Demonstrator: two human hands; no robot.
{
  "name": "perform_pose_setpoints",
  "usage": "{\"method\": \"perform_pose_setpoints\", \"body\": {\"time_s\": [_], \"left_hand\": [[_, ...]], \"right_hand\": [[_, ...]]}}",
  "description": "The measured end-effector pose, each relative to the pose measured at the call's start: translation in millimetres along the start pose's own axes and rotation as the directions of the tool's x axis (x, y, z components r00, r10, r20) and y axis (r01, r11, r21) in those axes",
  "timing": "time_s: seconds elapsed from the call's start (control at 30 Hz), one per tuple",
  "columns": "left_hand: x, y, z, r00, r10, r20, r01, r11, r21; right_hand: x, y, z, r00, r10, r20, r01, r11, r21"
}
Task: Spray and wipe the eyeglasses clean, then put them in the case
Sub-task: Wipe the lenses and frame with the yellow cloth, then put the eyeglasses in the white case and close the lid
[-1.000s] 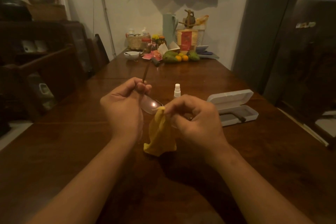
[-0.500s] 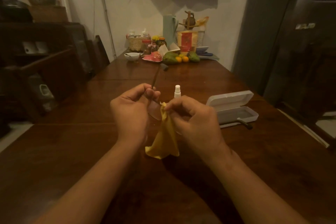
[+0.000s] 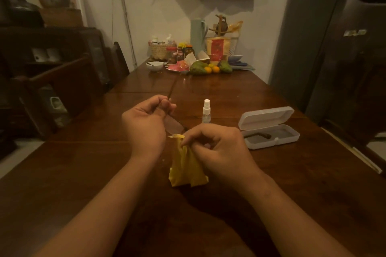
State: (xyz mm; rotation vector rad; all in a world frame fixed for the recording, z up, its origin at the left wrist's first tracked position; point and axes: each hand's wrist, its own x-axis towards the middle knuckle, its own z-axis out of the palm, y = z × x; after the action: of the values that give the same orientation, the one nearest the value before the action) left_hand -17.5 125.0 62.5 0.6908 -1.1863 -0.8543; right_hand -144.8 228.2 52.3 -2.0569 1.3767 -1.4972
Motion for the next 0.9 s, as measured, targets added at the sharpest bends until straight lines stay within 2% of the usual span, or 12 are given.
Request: {"method": "perform_pose_setpoints", "body": {"time_s": [0.2, 0.33, 0.4, 0.53, 0.67, 0.77, 0.9], "left_hand": [[12, -3, -5, 0.991, -0.082, -0.108, 0.074, 0.994, -0.081], [17, 0, -11, 0.983, -0.101, -0.152, 0.08, 0.988, -0.135], [18, 2, -12, 0.976, -0.134, -0.173, 0.102, 0.979, -0.179], [17, 5, -12, 0.966, -0.174, -0.19, 0.129, 0.965, -0.23], [18, 5, -13, 0.956, -0.21, -0.207, 0.165, 0.963, -0.214], [17, 5, -12, 0.951, -0.235, -0.201, 0.193, 0.959, -0.208], [15, 5, -10, 0.947, -0.27, -0.176, 0.227, 0.946, -0.232]], "right_hand": [[0, 5, 0, 0.995, 0.09, 0.048, -0.086, 0.994, -0.074], [1, 12, 7, 0.951, 0.272, 0.145, -0.245, 0.953, -0.178], [3, 15, 8, 0.933, 0.333, 0.137, -0.306, 0.934, -0.182], [5, 23, -1, 0.924, 0.382, -0.011, -0.375, 0.901, -0.216], [9, 27, -7, 0.885, 0.421, -0.198, -0.446, 0.889, -0.105], [12, 27, -8, 0.854, 0.398, -0.335, -0.414, 0.91, 0.025], [14, 24, -13, 0.845, 0.361, -0.396, -0.323, 0.933, 0.161]]}}
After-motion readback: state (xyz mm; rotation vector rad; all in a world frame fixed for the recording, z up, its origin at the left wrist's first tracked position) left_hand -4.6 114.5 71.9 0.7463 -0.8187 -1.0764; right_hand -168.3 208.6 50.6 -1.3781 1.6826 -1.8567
